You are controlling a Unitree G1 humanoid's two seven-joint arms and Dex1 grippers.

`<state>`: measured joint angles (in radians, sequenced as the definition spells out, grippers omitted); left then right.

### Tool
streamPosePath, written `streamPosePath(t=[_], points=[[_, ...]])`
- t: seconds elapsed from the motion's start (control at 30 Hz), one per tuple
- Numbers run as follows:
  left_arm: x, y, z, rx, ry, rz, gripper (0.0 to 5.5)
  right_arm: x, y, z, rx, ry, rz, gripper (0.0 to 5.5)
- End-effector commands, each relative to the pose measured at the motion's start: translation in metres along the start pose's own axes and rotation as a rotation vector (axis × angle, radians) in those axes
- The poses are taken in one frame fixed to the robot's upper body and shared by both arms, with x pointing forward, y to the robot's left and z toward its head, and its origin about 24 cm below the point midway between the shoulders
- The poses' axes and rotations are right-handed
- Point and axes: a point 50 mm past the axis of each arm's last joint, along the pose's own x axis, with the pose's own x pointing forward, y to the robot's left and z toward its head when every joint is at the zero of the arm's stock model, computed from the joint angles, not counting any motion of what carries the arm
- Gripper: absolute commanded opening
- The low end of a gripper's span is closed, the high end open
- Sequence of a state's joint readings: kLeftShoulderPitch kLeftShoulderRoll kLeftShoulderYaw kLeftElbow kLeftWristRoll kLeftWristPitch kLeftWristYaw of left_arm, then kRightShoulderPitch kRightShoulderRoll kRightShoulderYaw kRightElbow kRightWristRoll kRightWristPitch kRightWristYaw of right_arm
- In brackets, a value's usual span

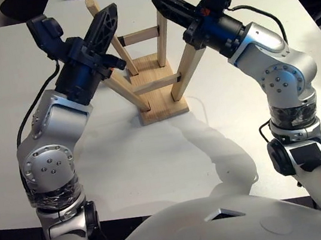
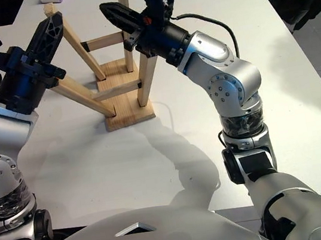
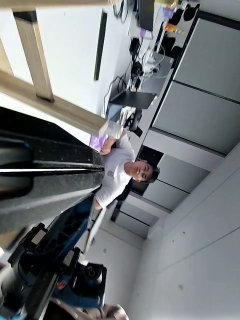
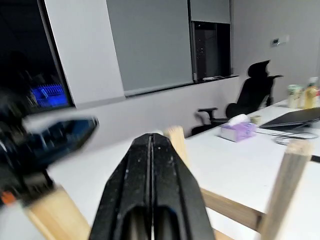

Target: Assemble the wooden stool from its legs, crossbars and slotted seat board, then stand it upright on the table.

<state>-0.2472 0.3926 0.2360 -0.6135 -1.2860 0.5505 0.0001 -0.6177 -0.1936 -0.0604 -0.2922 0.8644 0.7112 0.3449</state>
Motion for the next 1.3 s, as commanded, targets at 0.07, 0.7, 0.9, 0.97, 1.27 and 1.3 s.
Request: streamPosePath(t=[0.07, 0.7, 0.9, 0.97, 1.27, 1.3], points=[[-0.032, 0.027, 0.063, 0.155, -0.173, 0.046, 0.01, -0.033, -0.032, 0.055, -0.074, -0.146, -0.171, 0.0], [-0.107, 0.07, -0.098, 0.231, 0.764, -0.072, 0.01, -0.019, -0.083, -0.093, -0.289, 0.57, 0.387, 0.0], [-0.092, 0.076, -0.102, 0.274, 0.739, -0.047, 0.01, -0.032, -0.06, -0.102, -0.233, 0.686, 0.673, 0.0], [-0.09, 0.078, -0.105, 0.281, 0.733, -0.031, 0.01, -0.04, -0.05, -0.109, -0.202, 0.685, 0.699, 0.0], [-0.103, 0.116, -0.107, 0.331, 0.786, 0.088, 0.01, -0.051, 0.019, -0.147, -0.085, 0.534, 0.538, 0.0], [-0.105, 0.118, -0.105, 0.336, 0.79, 0.099, 0.01, -0.057, 0.02, -0.147, -0.106, 0.544, 0.499, 0.0]])
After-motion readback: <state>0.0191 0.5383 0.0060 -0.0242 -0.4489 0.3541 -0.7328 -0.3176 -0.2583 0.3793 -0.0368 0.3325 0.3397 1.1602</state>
